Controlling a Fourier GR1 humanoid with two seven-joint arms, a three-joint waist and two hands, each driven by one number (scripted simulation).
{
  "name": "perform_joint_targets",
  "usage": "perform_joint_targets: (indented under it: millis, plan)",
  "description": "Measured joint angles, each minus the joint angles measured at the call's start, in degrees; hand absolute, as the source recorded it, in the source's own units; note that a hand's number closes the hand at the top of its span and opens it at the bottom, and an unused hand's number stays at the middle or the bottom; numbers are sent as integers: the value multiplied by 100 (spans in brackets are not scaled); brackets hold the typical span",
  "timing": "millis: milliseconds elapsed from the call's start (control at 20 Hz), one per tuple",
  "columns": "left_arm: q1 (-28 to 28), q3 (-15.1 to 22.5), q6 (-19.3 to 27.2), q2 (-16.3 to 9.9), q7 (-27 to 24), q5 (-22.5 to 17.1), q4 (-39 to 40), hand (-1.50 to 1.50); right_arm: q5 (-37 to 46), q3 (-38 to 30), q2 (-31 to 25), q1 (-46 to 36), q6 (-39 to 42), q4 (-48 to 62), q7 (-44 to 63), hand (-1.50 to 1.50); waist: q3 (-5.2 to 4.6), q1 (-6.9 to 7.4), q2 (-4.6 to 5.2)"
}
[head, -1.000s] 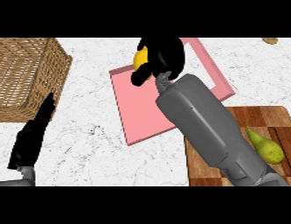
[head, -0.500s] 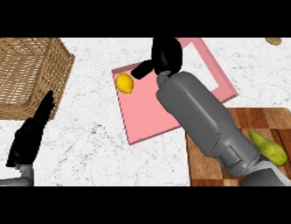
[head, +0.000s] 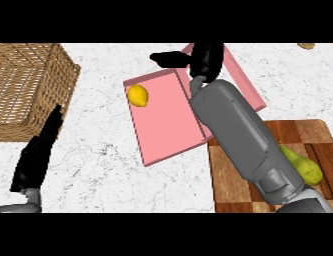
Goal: Pick the lemon from the cutting board and place it in the cardboard box
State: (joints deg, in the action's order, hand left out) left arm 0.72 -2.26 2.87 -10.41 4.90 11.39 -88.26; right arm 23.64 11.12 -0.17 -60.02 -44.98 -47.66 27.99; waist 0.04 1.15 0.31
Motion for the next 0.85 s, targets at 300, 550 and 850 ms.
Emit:
perform_joint_targets:
  millis: [300,550,850]
  plan:
    - [-27,-93,29,-14,35,-1,31,0,-392,-518,-475,774,-192,-1059,-372,-150,-1,-151,-45]
    - [-203,-176,-13,-79,36,-42,-115,0,-648,-818,-1144,1822,42,-2311,-282,-150,-2,-240,-76]
    - [-262,-141,-19,-27,90,-16,-239,0,-1319,-1311,-1948,3262,794,-4008,-317,-150,-2,-254,-71]
